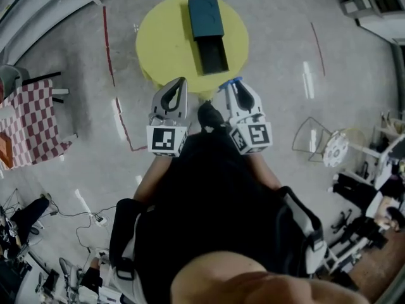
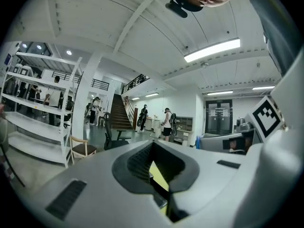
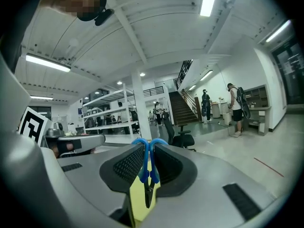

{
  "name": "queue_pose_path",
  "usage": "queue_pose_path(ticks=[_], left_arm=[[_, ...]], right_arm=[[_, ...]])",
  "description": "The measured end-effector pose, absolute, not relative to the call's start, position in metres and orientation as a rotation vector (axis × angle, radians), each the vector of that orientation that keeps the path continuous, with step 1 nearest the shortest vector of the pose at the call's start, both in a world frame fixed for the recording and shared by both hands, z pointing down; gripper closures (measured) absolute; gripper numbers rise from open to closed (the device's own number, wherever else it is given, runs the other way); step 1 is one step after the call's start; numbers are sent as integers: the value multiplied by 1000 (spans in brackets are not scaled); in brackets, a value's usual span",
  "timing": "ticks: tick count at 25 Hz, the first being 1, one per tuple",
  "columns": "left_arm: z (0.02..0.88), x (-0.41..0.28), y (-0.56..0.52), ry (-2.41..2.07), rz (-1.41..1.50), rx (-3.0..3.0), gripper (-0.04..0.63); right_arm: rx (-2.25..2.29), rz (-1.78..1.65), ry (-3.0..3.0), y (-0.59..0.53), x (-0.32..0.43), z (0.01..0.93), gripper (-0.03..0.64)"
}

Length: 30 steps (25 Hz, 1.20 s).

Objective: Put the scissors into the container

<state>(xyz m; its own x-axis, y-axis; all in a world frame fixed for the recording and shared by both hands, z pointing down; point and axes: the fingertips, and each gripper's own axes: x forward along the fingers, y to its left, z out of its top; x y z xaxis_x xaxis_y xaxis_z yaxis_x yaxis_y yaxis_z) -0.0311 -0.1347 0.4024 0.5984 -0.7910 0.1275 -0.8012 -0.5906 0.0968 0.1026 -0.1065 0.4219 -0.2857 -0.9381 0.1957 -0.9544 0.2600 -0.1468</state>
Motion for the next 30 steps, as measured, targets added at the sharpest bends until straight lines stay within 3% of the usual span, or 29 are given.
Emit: queue_pose_path(ticks=[14,30], left_arm=[[404,-6,-221,-1463,88,2608,603],[413,10,-253,-1519,70,2542,603]], right_arm=[[1696,347,-2496,-214,124,437,548],[1572,465,-2436,-254,137,509,548]])
